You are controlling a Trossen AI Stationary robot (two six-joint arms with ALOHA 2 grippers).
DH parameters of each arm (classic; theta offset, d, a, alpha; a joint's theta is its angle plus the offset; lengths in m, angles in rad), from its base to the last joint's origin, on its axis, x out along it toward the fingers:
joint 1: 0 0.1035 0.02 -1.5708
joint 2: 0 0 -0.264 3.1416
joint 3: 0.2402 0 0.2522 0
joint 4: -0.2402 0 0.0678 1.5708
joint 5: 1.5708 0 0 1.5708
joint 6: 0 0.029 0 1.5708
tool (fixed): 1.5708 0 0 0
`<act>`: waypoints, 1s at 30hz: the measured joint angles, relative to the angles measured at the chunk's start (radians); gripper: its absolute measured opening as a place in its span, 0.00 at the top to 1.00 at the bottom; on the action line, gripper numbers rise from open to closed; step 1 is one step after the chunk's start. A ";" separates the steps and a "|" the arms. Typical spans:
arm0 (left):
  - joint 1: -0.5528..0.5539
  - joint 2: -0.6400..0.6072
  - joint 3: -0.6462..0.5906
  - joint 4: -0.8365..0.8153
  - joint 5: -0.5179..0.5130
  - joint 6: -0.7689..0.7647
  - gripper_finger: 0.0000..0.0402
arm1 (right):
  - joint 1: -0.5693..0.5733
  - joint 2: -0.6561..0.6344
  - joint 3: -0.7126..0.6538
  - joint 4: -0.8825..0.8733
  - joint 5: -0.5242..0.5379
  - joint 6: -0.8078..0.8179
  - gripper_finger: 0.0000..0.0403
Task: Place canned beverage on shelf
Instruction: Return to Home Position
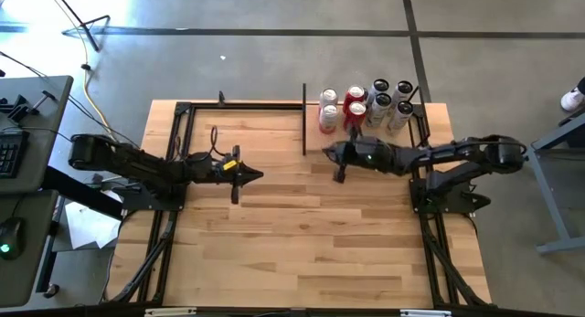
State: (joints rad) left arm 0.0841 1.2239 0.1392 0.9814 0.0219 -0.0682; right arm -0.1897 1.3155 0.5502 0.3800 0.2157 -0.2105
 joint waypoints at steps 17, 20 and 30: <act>0.001 -0.307 -0.128 -0.181 0.029 0.106 0.99 | 0.164 -0.247 -0.390 0.403 0.050 0.003 1.00; 0.001 -0.351 -0.128 -0.241 0.029 0.124 1.00 | 0.164 -0.326 -0.455 0.430 0.046 0.017 1.00; 0.002 -0.558 -0.128 -0.415 0.029 0.158 1.00 | 0.164 -0.574 -0.541 0.334 0.037 0.026 1.00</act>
State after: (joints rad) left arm 0.0856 0.6660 0.0116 0.5663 0.0509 0.0895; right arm -0.0257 0.7417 0.0093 0.7140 0.2523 -0.1850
